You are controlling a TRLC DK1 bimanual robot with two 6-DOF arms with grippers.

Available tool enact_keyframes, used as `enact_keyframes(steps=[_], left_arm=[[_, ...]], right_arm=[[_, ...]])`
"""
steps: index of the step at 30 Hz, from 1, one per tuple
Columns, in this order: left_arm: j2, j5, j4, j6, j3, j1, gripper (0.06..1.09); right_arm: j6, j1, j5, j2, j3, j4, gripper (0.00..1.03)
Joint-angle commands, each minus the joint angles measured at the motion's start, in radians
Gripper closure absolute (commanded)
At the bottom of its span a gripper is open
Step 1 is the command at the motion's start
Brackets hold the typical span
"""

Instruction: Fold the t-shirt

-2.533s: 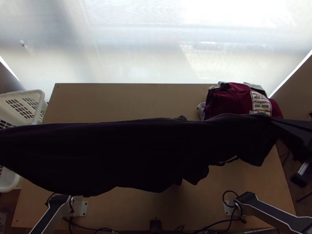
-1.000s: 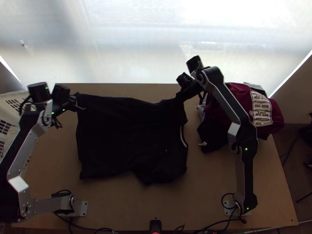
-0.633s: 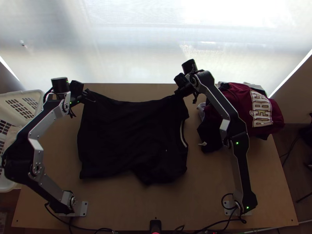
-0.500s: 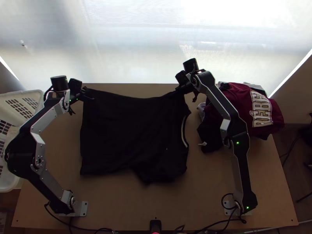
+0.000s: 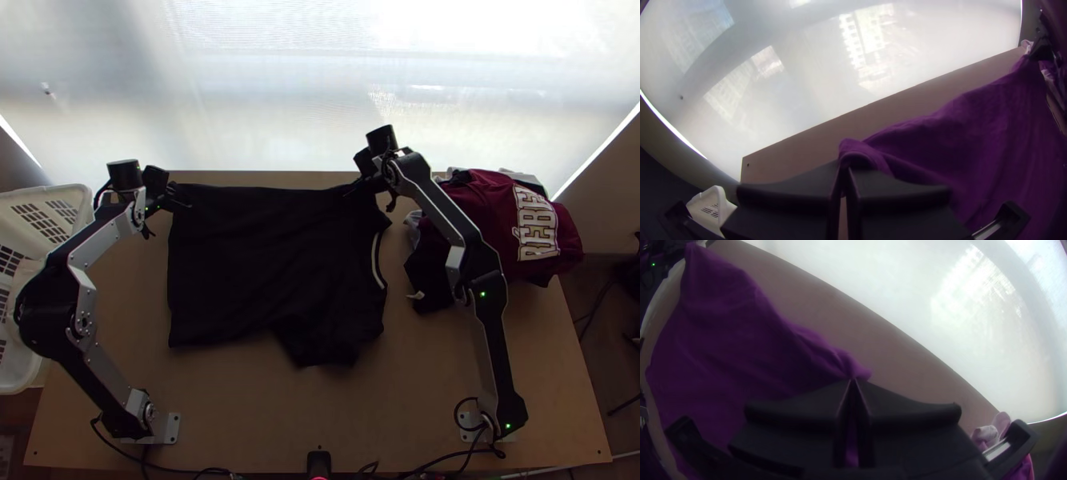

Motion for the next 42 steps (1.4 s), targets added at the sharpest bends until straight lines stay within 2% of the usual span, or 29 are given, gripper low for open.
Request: enact_keyframes(steps=[1, 5, 13, 17, 20, 25, 29, 32, 38, 42], left_arm=[[-0.09, 0.015, -0.022, 0.028, -0.072, -0.034, 1.05], [-0.18, 0.05, -0.069, 0.1, -0.161, -0.051, 1.05], [-0.306, 0.08, -0.117, 0.191, -0.304, 0.002, 1.05], [-0.338, 0.129, -0.218, 0.212, -0.299, 0.058, 1.05], [-0.34, 0.159, -0.333, 0.231, -0.255, 0.091, 1.05], [-0.351, 0.179, -0.398, 0.275, -0.245, 0.147, 1.05], [-0.354, 0.224, -0.412, 0.223, -0.201, 0.197, 1.05], [-0.323, 0.224, -0.404, 0.165, -0.161, 0.208, 1.05], [-0.328, 0.236, -0.524, 0.235, -0.161, 0.2, 1.05], [-0.348, 0.236, -0.533, 0.272, -0.23, 0.2, 1.05]], right_arm=[[0.006, 0.034, -0.002, -0.072, -0.029, -0.087, 1.0], [0.011, 0.043, -0.057, -0.115, -0.069, -0.216, 1.0], [0.011, 0.025, -0.08, -0.247, -0.324, -0.211, 1.0], [0.018, 0.02, -0.131, -0.293, -0.388, -0.237, 1.0], [0.018, 0.027, -0.134, -0.322, -0.437, -0.24, 1.0], [0.024, 0.005, -0.14, -0.351, -0.49, -0.239, 1.0], [0.07, -0.042, -0.141, -0.378, -0.523, -0.196, 1.0], [0.084, -0.059, -0.141, -0.384, -0.507, -0.168, 1.0], [0.067, -0.052, -0.149, -0.374, -0.507, -0.199, 1.0], [0.052, -0.03, -0.17, -0.39, -0.572, -0.219, 1.0]])
